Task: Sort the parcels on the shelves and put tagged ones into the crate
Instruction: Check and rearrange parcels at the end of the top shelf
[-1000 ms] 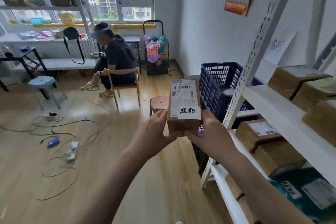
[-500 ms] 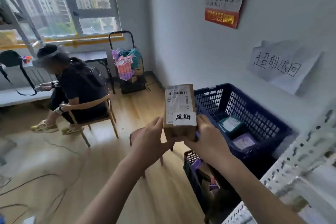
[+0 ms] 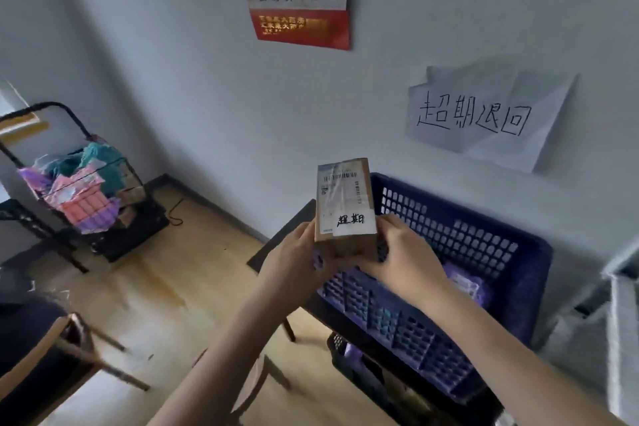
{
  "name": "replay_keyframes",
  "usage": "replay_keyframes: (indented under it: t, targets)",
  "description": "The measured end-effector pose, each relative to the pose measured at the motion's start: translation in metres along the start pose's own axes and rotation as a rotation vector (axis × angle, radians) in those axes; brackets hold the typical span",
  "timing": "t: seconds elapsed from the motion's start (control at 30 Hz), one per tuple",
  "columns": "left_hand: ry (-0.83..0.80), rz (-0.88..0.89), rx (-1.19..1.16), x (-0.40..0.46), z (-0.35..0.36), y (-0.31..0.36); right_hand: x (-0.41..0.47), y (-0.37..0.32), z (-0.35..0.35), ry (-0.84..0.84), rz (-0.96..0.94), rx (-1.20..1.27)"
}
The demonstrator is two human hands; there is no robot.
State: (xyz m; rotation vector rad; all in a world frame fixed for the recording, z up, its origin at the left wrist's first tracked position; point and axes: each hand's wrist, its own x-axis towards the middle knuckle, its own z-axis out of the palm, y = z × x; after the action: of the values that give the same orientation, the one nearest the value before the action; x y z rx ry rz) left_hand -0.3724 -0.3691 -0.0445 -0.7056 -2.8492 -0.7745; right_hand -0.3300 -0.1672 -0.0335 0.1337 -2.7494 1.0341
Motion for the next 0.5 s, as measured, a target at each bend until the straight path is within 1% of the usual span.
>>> replay_keyframes:
  t: [0.17,0.27,0.37,0.5]
  targets:
    - [-0.100,0.082,-0.024,0.089,0.044,-0.018,0.052,0.058,0.015,0.068,0.144,-0.053]
    - [-0.169,0.120,-0.041,0.133,0.070,-0.026,0.078,0.091,0.017,0.057,0.224,-0.079]
    - [-0.201,0.145,-0.056,0.172,0.092,-0.032,0.101,0.120,0.020,0.058,0.300,-0.090]
    - [-0.284,0.165,-0.057,0.205,0.123,-0.045,0.119,0.150,0.038,0.052,0.403,-0.067]
